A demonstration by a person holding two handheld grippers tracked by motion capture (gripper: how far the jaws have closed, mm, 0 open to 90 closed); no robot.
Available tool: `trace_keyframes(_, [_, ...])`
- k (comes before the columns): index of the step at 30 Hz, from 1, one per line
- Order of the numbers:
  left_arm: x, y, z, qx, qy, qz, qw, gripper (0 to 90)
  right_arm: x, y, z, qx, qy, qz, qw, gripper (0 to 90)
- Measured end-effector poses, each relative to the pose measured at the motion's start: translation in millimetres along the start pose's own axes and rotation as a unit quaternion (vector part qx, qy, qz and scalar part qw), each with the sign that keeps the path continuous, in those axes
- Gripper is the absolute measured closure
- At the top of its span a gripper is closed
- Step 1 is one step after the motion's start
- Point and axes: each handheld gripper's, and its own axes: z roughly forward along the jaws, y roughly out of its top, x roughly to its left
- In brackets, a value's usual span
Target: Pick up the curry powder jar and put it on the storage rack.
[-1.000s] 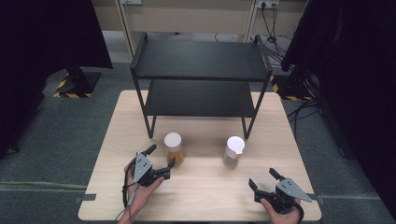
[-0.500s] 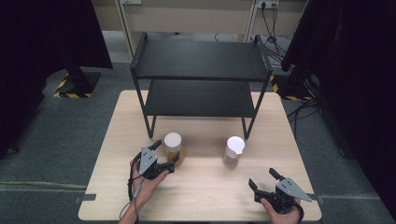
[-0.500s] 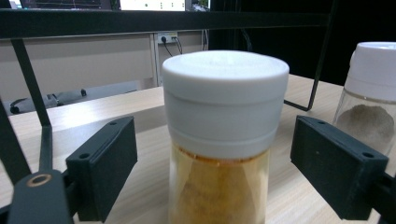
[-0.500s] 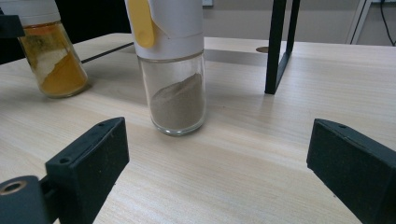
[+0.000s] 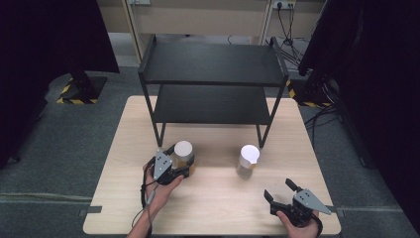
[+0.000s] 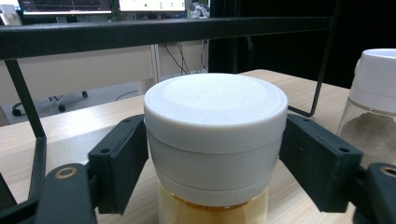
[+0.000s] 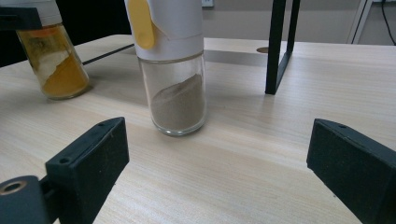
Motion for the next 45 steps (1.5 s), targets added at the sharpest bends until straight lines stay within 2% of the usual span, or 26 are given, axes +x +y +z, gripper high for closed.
trace_keyframes(8, [-1.3, -1.5, -0.2, -0.006, 0.004, -0.001, 1.0, 32.8, -0.3, 0.3, 0.1, 0.001, 0.001, 0.001, 1.0, 5.8])
trace_keyframes(24, [-3.8, 4.6, -1.0, -0.001, 0.007, -0.002, 1.0, 33.5, -2.1, -0.7, -0.6, -0.002, 0.002, 0.006, 1.0, 5.8])
trace_keyframes(31, [-8.0, 17.2, -9.5, -0.022, 0.011, -0.007, 0.9997, 33.5, -1.9, -0.9, -0.6, -0.002, 0.002, 0.006, 1.0, 5.8])
trace_keyframes(37, [-9.3, 33.0, -16.5, -0.05, 0.012, -0.006, 0.9987, 33.5, -1.5, -0.6, -0.5, -0.001, 0.001, 0.006, 1.0, 5.8])
trace_keyframes(40, [-6.4, 41.9, -18.7, -0.063, 0.009, -0.015, 0.9979, 33.6, -1.6, -0.7, -0.6, -0.002, 0.001, 0.007, 1.0, 5.8])
trace_keyframes(45, [-4.6, 59.0, -21.0, -0.083, 0.015, -0.007, 0.9964, 33.6, -2.0, -0.6, -0.7, -0.001, 0.001, 0.009, 1.0, 5.8])
